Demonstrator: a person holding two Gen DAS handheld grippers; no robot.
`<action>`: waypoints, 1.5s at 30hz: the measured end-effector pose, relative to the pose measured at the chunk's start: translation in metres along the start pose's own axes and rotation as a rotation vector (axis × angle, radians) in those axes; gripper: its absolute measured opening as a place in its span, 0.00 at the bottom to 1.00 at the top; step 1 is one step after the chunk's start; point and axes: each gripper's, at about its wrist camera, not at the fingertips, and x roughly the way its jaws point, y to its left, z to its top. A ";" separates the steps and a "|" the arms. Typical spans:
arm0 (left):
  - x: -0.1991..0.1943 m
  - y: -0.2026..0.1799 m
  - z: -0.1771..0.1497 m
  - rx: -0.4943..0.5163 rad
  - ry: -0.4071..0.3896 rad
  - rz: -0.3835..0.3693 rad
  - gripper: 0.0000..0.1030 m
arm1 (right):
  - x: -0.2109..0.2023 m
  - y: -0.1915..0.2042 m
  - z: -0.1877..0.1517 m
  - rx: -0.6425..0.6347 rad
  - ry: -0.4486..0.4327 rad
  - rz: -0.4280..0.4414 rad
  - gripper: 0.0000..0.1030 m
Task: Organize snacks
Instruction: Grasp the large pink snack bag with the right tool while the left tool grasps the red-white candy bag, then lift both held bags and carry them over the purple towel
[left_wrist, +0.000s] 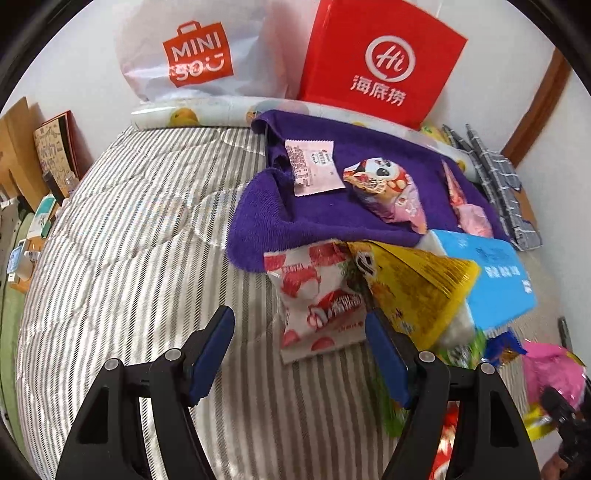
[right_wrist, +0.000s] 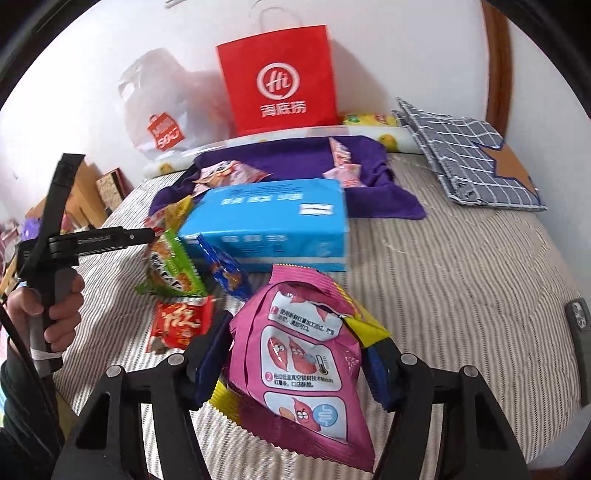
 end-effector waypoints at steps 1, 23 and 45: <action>0.006 -0.002 0.002 -0.002 0.006 0.018 0.71 | -0.001 -0.003 -0.001 0.003 -0.003 0.000 0.61; 0.007 -0.017 -0.011 0.036 0.000 0.069 0.52 | -0.001 -0.035 -0.014 0.068 -0.010 0.027 0.61; -0.035 -0.017 -0.084 0.144 0.009 0.116 0.57 | 0.003 -0.036 -0.028 0.100 -0.007 0.006 0.61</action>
